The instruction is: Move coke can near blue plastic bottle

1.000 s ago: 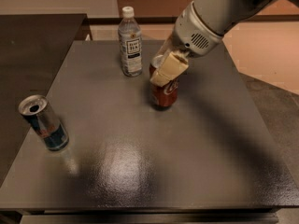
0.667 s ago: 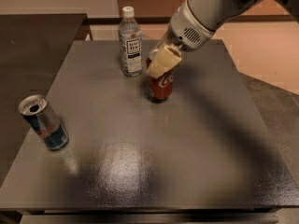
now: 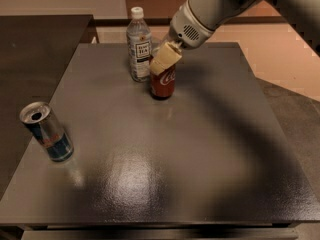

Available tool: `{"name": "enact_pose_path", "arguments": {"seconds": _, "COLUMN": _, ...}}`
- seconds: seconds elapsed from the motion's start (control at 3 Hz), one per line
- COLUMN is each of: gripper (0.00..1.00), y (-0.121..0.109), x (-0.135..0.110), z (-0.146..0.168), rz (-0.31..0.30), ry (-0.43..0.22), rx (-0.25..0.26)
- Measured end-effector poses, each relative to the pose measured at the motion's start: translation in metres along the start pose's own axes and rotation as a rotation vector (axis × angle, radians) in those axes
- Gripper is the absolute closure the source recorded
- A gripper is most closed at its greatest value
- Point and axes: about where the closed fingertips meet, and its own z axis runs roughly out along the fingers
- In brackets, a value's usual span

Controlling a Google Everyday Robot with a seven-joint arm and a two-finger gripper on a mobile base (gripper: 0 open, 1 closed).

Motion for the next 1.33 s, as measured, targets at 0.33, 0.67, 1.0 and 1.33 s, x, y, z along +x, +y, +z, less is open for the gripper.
{"name": "enact_pose_path", "arguments": {"seconds": 0.33, "gripper": 0.83, "y": -0.014, "x": 0.002, "z": 0.008, "rz": 0.016, "ry": 0.0, "rx": 0.02}}
{"name": "enact_pose_path", "arguments": {"seconds": 0.67, "gripper": 0.59, "y": -0.024, "x": 0.006, "z": 0.012, "rz": 0.027, "ry": -0.007, "rx": 0.04}}
{"name": "enact_pose_path", "arguments": {"seconds": 1.0, "gripper": 0.36, "y": -0.031, "x": 0.011, "z": 0.014, "rz": 0.039, "ry": -0.029, "rx": 0.047}}
{"name": "enact_pose_path", "arguments": {"seconds": 1.33, "gripper": 0.13, "y": -0.03, "x": 0.01, "z": 0.016, "rz": 0.038, "ry": -0.028, "rx": 0.044}}
